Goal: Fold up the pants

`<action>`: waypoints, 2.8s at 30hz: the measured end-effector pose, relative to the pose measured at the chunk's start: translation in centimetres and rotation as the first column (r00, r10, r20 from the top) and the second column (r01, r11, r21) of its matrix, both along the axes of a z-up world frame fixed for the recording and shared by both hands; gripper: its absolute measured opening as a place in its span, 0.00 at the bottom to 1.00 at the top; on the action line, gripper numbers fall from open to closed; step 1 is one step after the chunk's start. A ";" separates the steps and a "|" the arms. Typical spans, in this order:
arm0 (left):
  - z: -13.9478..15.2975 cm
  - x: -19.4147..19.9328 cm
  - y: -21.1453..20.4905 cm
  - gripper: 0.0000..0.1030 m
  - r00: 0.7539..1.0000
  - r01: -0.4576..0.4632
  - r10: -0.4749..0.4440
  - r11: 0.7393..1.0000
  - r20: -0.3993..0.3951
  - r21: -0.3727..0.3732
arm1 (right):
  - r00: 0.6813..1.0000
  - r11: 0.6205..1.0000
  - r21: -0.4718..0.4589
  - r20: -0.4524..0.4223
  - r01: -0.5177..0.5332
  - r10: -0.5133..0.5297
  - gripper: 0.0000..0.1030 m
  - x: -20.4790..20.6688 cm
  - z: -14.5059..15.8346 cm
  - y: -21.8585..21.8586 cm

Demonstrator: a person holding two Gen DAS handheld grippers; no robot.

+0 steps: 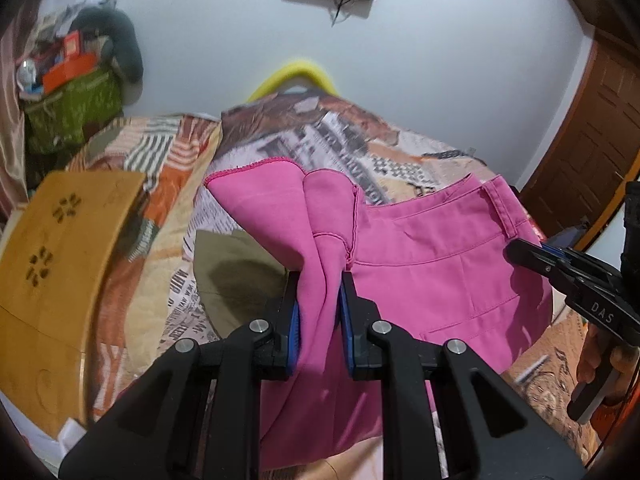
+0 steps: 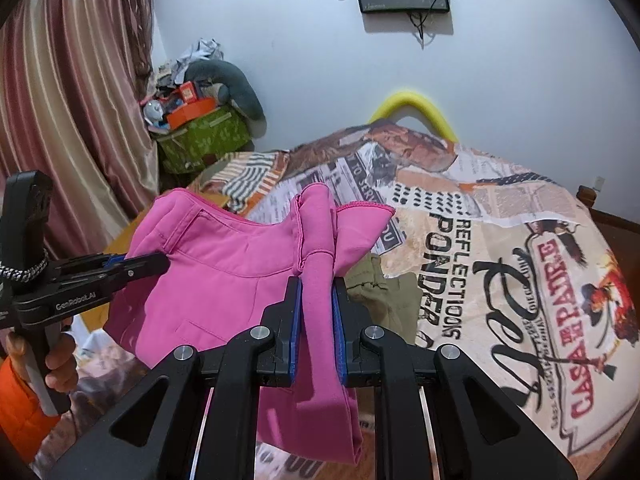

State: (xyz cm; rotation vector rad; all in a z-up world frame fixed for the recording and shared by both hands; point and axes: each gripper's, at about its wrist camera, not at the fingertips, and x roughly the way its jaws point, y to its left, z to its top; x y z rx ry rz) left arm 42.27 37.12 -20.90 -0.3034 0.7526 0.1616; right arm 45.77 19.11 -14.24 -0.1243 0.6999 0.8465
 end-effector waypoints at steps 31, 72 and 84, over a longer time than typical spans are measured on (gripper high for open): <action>-6.8 -2.9 3.2 0.39 0.965 -0.080 0.117 0.984 -0.233 0.162 | 0.997 0.961 -0.269 0.004 0.069 -0.071 0.40 0.4 -5.6 -3.0; 24.3 -40.7 -23.0 0.71 0.802 -0.258 -0.002 0.900 0.597 0.350 | 0.873 0.930 0.358 0.476 -0.084 -0.104 0.46 -34.5 18.4 -15.1; 23.0 -42.7 -23.8 1.00 0.795 -0.250 -0.008 0.906 0.606 0.340 | 0.882 0.931 0.365 0.441 -0.006 -0.167 0.85 -36.0 17.2 -15.9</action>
